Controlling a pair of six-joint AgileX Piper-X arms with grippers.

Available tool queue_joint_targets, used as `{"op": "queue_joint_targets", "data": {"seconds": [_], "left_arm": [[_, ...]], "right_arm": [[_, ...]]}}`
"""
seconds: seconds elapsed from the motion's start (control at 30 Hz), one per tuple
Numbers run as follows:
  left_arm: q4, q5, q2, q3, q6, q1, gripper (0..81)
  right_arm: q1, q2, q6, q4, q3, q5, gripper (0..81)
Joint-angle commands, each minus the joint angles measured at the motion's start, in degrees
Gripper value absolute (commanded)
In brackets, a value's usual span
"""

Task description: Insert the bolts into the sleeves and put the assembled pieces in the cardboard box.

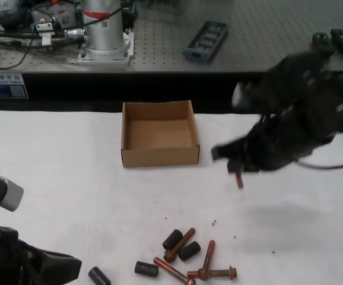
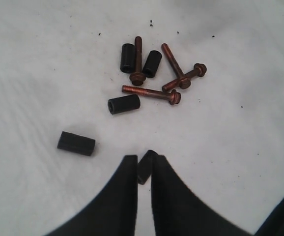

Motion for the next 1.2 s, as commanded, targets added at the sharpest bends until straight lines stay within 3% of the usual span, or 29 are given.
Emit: {"op": "queue_joint_targets", "data": {"seconds": [0.0, 0.17, 0.37, 0.7, 1.0, 1.17], "left_arm": [[-0.8, -1.2, 0.7, 0.5, 6.0, -0.1, 8.7], [1.8, -1.1, 4.7, 0.6, 10.8, -0.4, 10.5], [1.4, -2.1, 12.5, 0.6, 23.4, -4.5, 37.0], [-2.7, -2.0, 20.5, 0.2, 27.6, -8.0, 32.7], [-5.2, -4.5, 27.8, -5.3, 31.1, -13.4, 32.7], [-4.3, -5.7, 32.2, -7.3, 36.5, -14.2, 32.7]], "right_arm": [[-0.3, -3.1, -0.5, -0.5, 0.8, -2.4, 4.3], [-0.3, -10.4, -0.5, -0.8, 5.2, -4.7, 4.3], [-0.3, -21.7, 0.2, -0.6, 11.8, -6.0, 4.3], [-0.3, -35.9, -0.3, 4.7, 15.4, -5.4, 4.3], [-0.3, -37.6, -1.8, 6.2, 15.4, -6.1, 4.3], [-0.3, -37.8, -1.8, 6.9, 15.4, -7.4, 4.3]]}}
